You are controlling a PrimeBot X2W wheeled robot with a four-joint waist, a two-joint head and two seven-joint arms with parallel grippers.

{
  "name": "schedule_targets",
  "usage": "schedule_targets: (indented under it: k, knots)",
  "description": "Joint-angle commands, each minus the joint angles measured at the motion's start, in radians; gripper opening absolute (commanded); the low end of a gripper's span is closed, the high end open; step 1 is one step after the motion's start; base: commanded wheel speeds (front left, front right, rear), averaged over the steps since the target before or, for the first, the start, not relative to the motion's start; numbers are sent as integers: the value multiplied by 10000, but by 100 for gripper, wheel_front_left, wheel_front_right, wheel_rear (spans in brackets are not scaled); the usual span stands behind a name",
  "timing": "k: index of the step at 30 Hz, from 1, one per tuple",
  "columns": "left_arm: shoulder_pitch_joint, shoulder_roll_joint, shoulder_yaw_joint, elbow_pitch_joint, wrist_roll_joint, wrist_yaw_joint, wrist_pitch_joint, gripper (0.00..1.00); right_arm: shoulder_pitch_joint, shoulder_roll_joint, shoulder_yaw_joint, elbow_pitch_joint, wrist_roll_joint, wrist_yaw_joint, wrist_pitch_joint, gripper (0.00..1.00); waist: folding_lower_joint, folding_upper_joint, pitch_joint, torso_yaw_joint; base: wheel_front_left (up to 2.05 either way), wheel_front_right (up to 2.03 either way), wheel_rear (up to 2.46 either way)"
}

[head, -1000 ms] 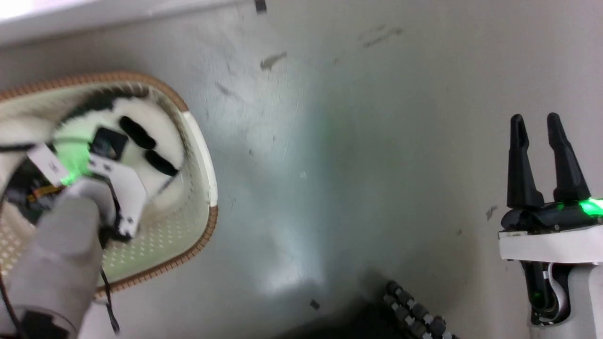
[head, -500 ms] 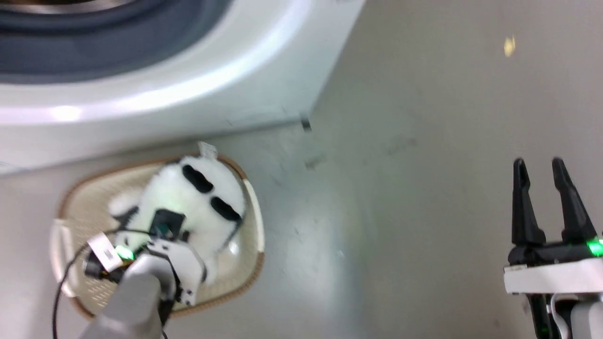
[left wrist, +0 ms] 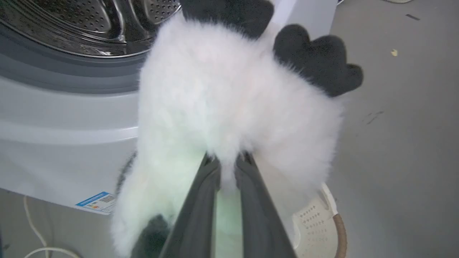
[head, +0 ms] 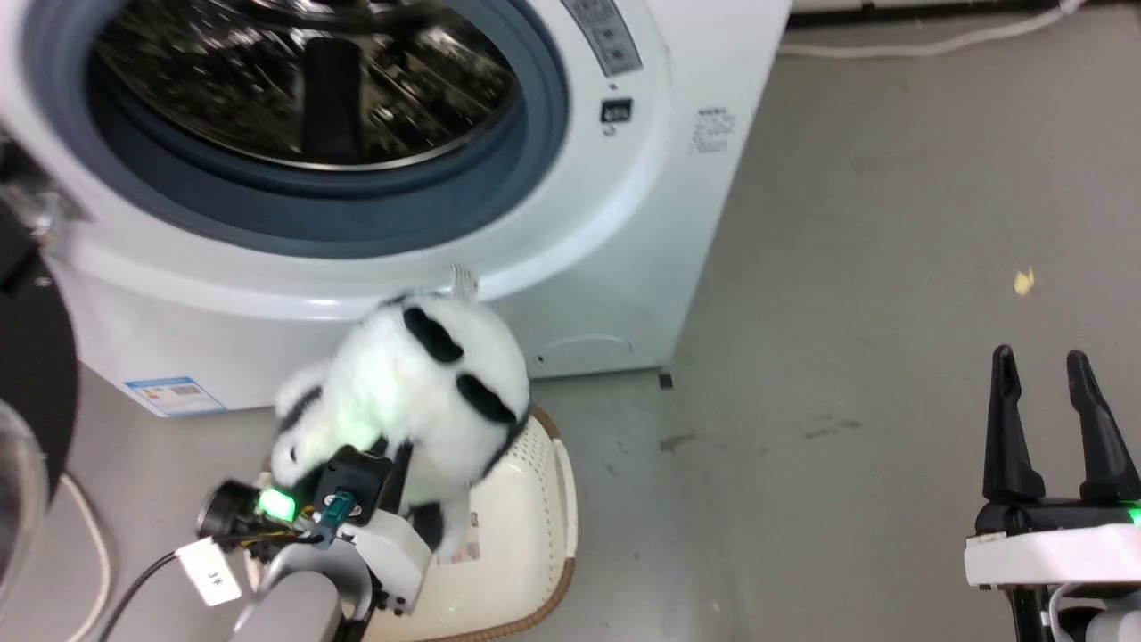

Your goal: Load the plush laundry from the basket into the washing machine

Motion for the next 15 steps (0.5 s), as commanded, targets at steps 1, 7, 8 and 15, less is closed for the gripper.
schedule_targets:
  k: [1,7,8,15]
  knots:
    - [118,158,115,-502,184,136,-59,0,134,5,2,12,-51,-7,-44,100,2,-1,-245,206,0,0,0]
    - [716,507,608,-2779,449,450,-60,0,170,5,-373,-14,52,-7,-44,100,2,-1,-170,192,0,0,0]
    - [747,547,754,-3081,389,444,-60,0,134,5,-392,-39,105,-7,-44,100,2,-1,-81,171,0,0,0]
    - [126,786,1690,-4254,-153,232,-55,0,-212,5,-166,-164,123,-7,-44,100,2,-1,998,-116,0,0,0]
